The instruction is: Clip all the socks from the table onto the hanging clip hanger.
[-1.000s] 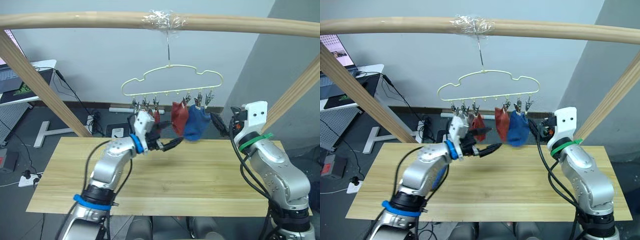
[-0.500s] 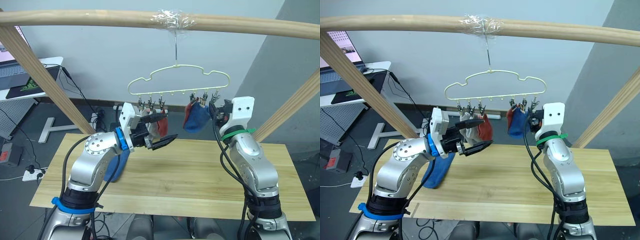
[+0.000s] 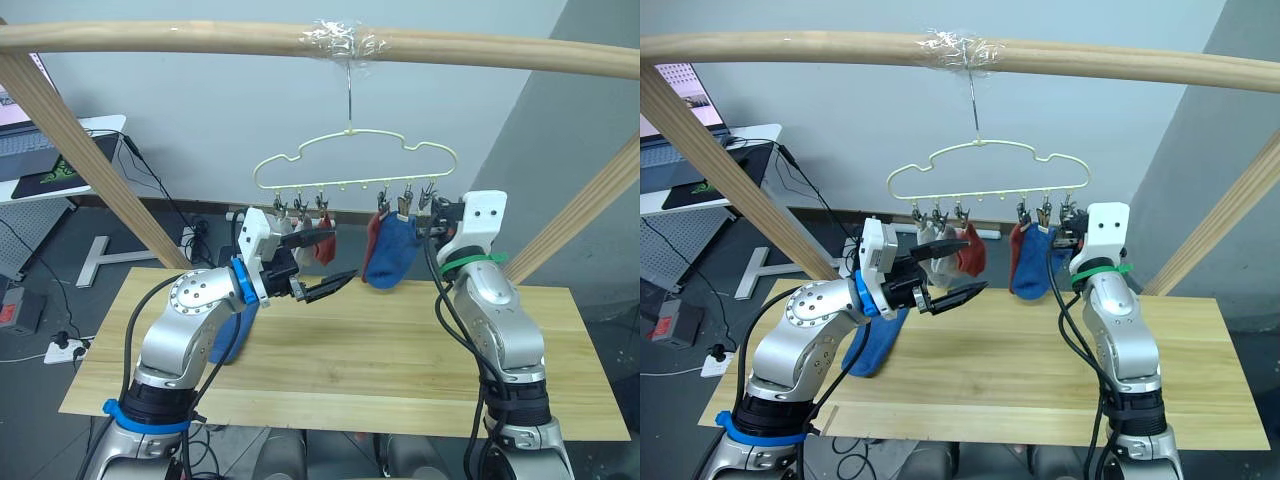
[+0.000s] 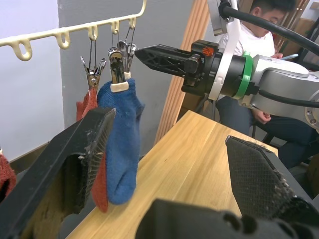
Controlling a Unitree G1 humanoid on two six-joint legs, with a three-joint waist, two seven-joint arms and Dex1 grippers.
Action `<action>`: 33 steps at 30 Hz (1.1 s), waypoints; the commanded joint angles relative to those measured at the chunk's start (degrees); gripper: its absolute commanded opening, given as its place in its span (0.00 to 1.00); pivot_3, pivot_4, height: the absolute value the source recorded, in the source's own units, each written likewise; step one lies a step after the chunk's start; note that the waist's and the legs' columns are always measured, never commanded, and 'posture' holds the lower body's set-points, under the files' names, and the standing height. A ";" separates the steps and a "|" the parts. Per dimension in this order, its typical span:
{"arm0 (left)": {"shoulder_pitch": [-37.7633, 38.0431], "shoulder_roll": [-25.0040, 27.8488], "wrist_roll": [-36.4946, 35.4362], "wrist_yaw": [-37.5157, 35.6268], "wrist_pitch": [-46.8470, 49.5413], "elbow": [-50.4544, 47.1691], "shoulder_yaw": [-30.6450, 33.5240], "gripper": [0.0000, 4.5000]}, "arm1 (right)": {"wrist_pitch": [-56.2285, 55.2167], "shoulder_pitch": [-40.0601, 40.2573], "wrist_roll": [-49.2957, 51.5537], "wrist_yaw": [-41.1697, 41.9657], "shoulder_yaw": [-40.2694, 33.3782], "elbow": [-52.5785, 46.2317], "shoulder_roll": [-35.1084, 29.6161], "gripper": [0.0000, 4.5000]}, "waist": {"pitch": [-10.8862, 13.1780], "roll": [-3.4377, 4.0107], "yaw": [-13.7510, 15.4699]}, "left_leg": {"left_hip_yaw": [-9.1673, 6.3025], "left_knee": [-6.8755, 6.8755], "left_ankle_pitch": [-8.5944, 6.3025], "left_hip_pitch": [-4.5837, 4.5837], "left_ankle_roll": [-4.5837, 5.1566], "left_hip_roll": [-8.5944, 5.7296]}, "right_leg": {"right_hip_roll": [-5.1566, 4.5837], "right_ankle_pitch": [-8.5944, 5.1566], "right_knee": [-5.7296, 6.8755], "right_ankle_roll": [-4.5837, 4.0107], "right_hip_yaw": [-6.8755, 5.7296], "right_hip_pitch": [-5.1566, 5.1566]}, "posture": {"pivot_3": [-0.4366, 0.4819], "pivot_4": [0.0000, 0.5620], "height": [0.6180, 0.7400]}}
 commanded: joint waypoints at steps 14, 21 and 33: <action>0.13 0.93 -1.94 0.40 -0.43 -2.99 0.71 0.92 | -0.53 -1.76 -0.31 -0.43 -1.06 -1.01 2.13 0.43 | 0.00 0.00 0.01 | 0.00 0.01 0.02 0.05 -0.01 0.00 | 0.00 0.00 0.12 0.00 0.01 0.00 | 0.62 0.26 1.00; 0.17 0.81 -1.89 0.62 -0.33 -3.26 0.41 0.92 | -0.30 -1.23 -0.44 -0.43 -0.94 -1.71 2.24 0.50 | 0.00 0.00 0.02 | 0.00 0.02 0.03 0.06 -0.01 0.00 | 0.00 0.00 0.15 0.00 0.01 0.00 | 0.62 0.26 1.00; -1.24 1.06 -3.14 0.16 -0.66 -3.62 1.25 0.92 | -2.48 -5.39 -1.67 -2.32 -1.39 5.14 3.59 0.50 | 0.00 0.00 -0.01 | 0.03 0.03 0.05 0.20 0.00 -0.01 | 0.01 -0.01 0.39 -0.02 0.04 0.00 | 0.62 0.27 1.00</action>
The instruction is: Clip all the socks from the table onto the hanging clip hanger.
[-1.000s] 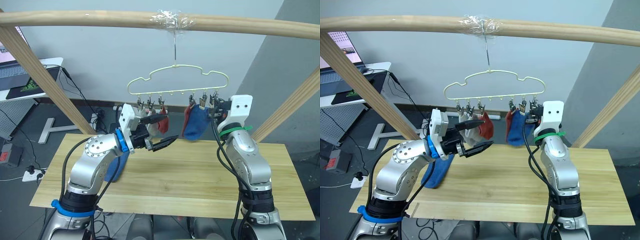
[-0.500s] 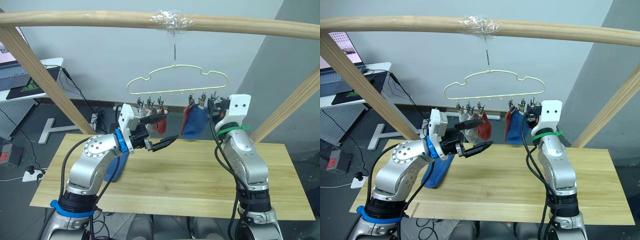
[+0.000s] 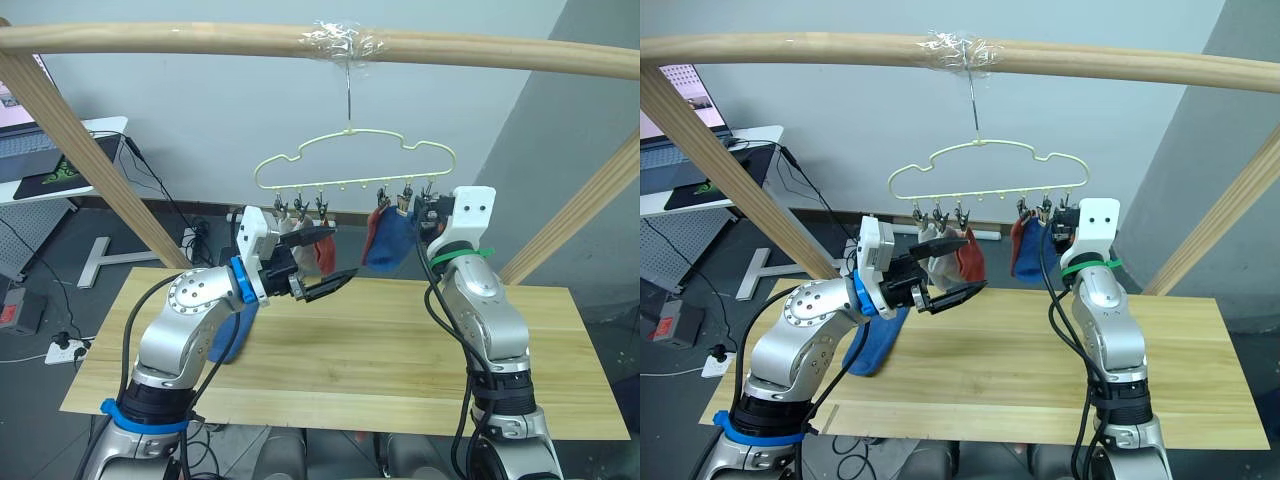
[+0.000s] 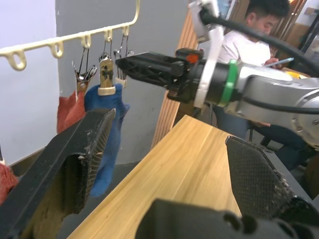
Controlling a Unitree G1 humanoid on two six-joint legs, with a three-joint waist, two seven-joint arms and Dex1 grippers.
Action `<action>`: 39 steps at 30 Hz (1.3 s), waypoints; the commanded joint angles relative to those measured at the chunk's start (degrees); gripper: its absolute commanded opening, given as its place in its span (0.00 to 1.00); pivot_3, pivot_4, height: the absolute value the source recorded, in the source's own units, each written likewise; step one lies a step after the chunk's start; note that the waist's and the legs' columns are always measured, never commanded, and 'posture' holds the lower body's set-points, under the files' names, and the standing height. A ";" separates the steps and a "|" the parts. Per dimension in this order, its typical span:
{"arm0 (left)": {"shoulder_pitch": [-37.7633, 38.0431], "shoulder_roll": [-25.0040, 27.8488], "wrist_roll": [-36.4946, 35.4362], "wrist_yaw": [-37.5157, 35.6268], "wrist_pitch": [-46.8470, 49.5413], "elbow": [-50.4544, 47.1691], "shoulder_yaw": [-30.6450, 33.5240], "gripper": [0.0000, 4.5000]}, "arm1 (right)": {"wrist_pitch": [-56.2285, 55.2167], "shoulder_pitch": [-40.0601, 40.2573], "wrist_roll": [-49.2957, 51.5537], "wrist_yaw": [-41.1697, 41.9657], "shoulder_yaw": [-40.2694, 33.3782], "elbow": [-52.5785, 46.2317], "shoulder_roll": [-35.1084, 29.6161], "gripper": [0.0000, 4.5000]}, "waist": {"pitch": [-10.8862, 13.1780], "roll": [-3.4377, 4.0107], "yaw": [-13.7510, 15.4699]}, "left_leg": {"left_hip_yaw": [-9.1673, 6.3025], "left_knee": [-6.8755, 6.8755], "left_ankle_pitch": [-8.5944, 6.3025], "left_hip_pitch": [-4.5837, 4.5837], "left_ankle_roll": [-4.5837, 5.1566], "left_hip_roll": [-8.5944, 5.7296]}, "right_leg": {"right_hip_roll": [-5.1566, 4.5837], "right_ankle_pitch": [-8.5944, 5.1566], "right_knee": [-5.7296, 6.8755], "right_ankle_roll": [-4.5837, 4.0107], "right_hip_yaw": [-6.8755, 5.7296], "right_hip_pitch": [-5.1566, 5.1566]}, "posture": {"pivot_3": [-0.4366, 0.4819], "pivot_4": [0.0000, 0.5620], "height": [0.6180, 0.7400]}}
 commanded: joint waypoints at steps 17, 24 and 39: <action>-2.48 -0.56 -2.06 0.71 -1.58 -2.65 1.38 0.92 | -2.72 -5.09 3.33 4.10 -0.61 2.48 3.80 0.50 | 0.00 0.00 0.01 | 0.02 -0.01 0.01 0.06 0.02 0.00 | 0.01 -0.01 0.09 -0.02 0.03 0.00 | 0.63 0.28 1.00; -2.46 -0.73 -2.44 0.52 -1.77 -2.65 0.85 0.92 | -2.43 -5.30 3.72 4.17 -0.99 3.76 4.61 0.50 | 0.00 0.00 0.01 | 0.02 -0.01 0.01 0.06 0.02 0.00 | 0.01 -0.01 0.09 -0.02 0.02 0.00 | 0.63 0.28 1.00; -2.50 -1.24 -2.61 1.11 -1.00 -3.63 0.35 0.92 | -2.52 -5.56 3.41 3.92 -2.00 5.30 4.41 0.50 | 0.00 0.00 0.00 | 0.02 -0.01 0.01 0.07 0.02 0.00 | 0.01 -0.01 0.08 -0.02 0.03 0.00 | 0.63 0.29 1.00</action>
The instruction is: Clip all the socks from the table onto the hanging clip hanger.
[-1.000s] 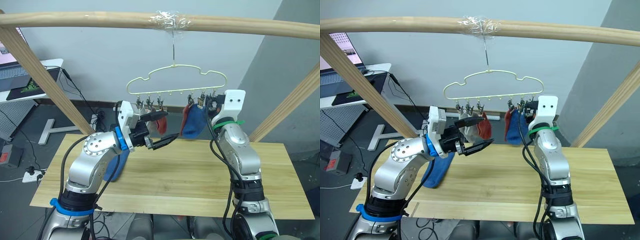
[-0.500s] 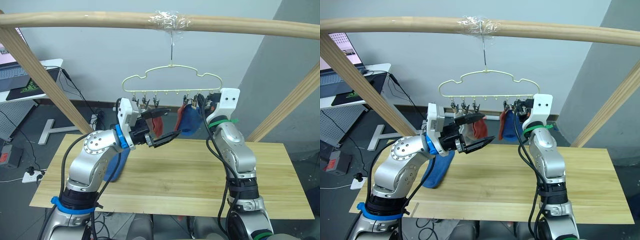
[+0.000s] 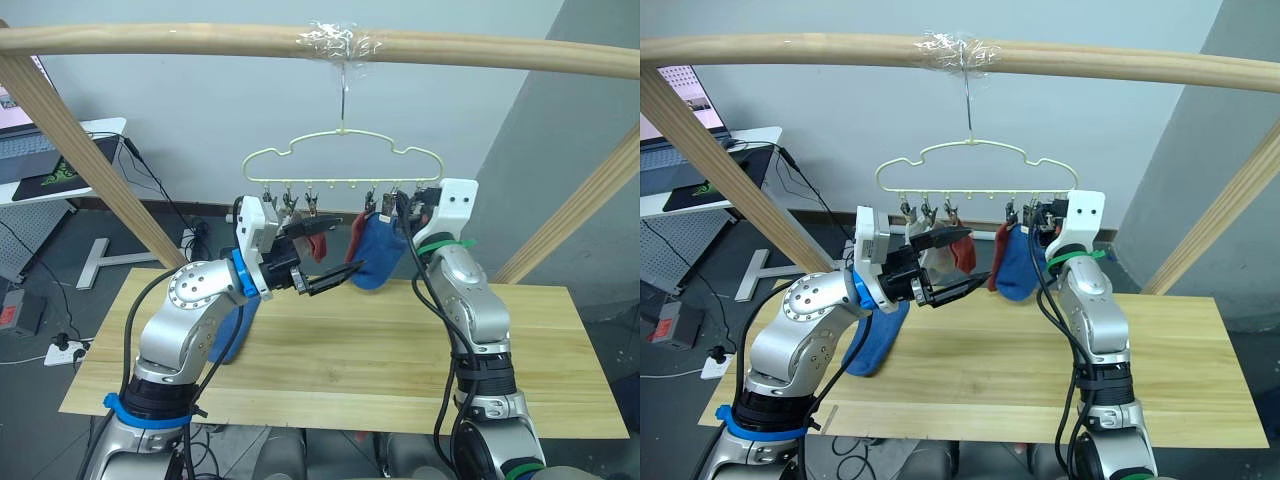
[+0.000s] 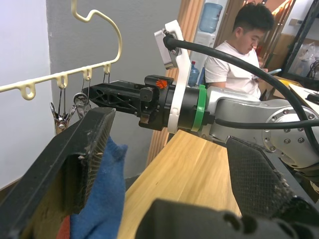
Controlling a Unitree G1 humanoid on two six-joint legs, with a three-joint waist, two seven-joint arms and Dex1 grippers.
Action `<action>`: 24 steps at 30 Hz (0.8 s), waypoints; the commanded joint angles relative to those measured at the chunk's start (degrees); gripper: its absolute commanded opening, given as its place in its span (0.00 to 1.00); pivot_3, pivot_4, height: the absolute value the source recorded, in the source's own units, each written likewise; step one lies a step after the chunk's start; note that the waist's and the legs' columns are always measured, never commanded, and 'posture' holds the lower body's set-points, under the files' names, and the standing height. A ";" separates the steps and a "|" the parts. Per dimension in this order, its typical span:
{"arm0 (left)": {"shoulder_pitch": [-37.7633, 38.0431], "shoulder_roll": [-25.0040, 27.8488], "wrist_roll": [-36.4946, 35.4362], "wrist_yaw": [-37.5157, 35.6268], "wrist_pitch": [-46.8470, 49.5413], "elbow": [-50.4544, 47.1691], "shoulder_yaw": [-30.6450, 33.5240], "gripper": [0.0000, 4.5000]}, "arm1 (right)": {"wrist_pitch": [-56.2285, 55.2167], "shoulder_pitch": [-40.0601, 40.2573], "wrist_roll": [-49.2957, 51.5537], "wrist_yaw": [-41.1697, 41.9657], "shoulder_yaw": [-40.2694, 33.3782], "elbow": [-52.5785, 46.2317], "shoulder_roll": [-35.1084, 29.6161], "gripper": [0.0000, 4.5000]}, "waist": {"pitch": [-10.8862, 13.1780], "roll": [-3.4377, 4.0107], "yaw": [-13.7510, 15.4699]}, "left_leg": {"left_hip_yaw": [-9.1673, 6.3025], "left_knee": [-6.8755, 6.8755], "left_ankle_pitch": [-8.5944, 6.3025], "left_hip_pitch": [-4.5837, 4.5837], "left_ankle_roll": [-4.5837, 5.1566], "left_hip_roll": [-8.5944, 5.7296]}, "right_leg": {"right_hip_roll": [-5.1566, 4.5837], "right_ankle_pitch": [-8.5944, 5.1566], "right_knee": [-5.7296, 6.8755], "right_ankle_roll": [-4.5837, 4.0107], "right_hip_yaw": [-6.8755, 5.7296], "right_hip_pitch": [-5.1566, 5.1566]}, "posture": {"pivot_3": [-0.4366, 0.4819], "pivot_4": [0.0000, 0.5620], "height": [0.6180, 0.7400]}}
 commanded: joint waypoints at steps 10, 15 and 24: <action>-0.93 -0.32 -1.42 0.68 -0.12 -3.24 0.19 0.92 | -0.91 -1.30 1.04 -0.95 -1.74 0.04 0.69 0.50 | 0.00 0.00 0.00 | 0.00 0.00 0.00 0.00 0.00 0.00 | 0.00 0.00 0.00 0.00 0.00 0.00 | 0.63 0.29 1.00; -0.74 -0.21 -1.43 0.70 0.04 -3.40 0.19 0.92 | -2.66 -0.34 1.83 -1.19 -3.04 -1.45 1.16 0.50 | 0.00 0.00 0.00 | 0.00 0.00 0.00 0.00 0.00 0.00 | 0.00 0.00 -0.01 0.00 0.00 0.00 | 0.63 0.29 1.00; -0.90 -0.49 -1.48 0.81 0.26 -3.69 -0.01 0.92 | -1.74 1.49 0.31 -2.22 -2.19 -2.48 0.48 0.50 | 0.00 0.00 -0.01 | 0.00 -0.01 0.00 0.00 0.00 0.00 | 0.00 -0.01 -0.01 -0.01 0.00 0.00 | 0.63 0.28 1.00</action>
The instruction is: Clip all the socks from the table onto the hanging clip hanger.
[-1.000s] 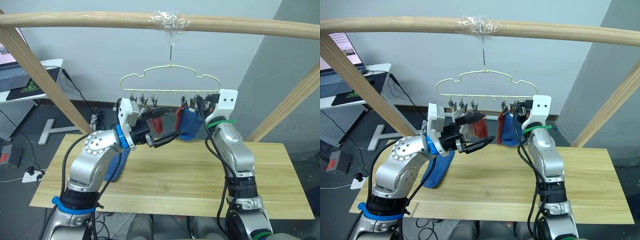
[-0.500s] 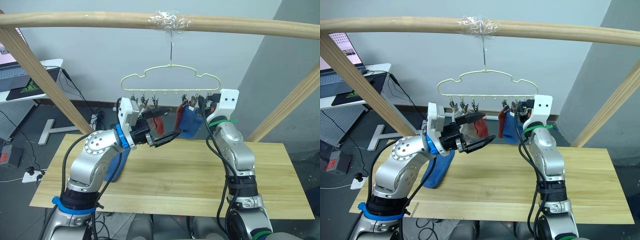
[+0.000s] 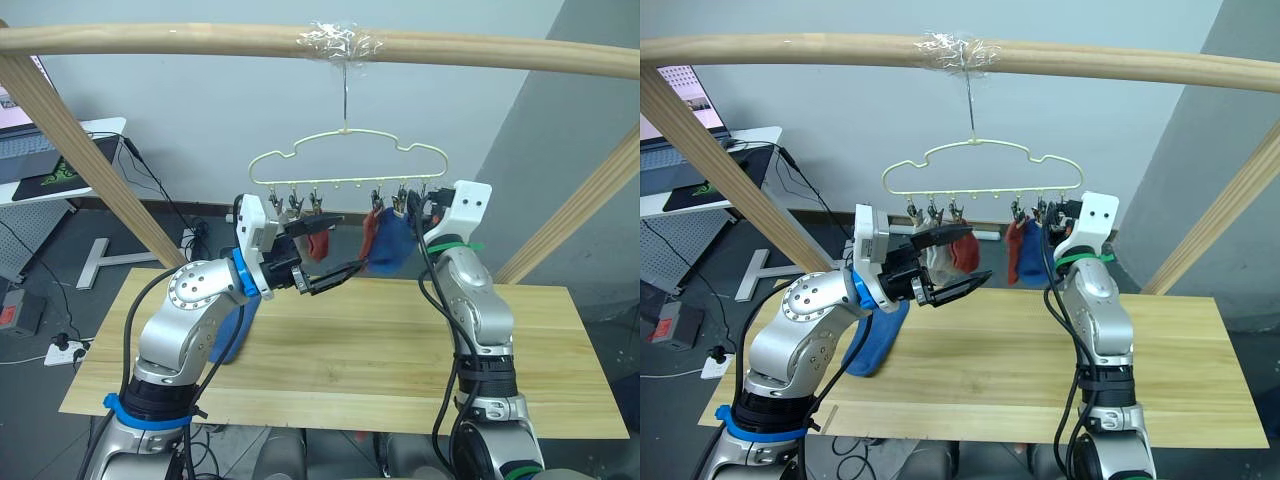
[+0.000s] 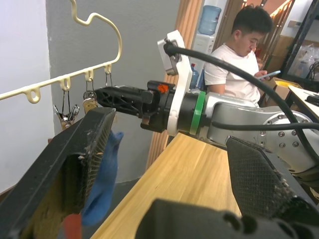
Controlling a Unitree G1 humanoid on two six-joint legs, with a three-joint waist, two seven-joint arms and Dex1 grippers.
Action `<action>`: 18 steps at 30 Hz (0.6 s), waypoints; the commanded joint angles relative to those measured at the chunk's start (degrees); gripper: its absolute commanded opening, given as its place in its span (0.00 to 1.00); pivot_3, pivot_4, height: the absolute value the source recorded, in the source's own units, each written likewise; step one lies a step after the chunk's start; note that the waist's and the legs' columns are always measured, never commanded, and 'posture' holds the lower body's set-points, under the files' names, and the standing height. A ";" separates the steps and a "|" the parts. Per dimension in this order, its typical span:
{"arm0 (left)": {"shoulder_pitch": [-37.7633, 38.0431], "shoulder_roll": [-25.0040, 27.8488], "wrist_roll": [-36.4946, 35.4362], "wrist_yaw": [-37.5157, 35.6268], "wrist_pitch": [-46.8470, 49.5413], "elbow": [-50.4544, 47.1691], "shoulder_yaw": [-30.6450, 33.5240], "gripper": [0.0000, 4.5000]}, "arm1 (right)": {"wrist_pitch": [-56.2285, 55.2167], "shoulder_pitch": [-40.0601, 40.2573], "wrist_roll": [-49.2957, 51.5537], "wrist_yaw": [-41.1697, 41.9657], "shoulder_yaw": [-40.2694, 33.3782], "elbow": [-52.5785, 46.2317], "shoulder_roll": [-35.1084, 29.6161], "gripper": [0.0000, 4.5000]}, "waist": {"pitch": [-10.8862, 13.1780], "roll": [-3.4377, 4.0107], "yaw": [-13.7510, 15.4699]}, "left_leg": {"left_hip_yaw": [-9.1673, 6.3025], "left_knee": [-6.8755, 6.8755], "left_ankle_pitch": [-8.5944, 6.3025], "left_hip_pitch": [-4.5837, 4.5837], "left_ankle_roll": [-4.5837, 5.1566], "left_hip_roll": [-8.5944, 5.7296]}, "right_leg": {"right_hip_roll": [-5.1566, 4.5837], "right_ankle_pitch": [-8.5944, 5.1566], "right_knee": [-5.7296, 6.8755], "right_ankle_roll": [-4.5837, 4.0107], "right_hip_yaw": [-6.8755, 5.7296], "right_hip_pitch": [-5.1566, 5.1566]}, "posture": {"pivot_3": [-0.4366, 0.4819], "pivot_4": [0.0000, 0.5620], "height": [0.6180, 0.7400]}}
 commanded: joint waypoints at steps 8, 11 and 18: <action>-1.38 -0.61 -1.21 0.48 -0.40 -2.59 0.41 0.92 | -0.81 -0.52 -2.09 -0.38 2.37 -2.51 -0.62 0.50 | 0.00 0.00 0.00 | 0.00 0.00 0.00 0.00 0.00 0.00 | 0.00 0.00 0.00 0.00 0.00 0.00 | 0.63 0.27 1.00; -1.30 -0.63 -1.11 0.41 -0.69 -2.35 0.52 0.92 | -1.16 -0.74 -2.83 0.10 3.11 -2.66 -1.04 0.50 | 0.00 0.00 0.00 | 0.00 0.00 0.00 0.00 0.00 0.00 | 0.00 0.00 0.00 0.00 0.00 0.00 | 0.63 0.27 1.00; -0.33 -0.51 -1.03 -0.12 -1.77 -1.95 0.96 0.92 | -0.85 -0.77 -4.10 0.23 4.84 -3.42 -1.42 0.50 | 0.00 0.00 0.01 | 0.00 0.00 0.00 0.00 0.00 0.00 | 0.00 0.00 0.00 -0.01 0.00 0.00 | 0.63 0.28 1.00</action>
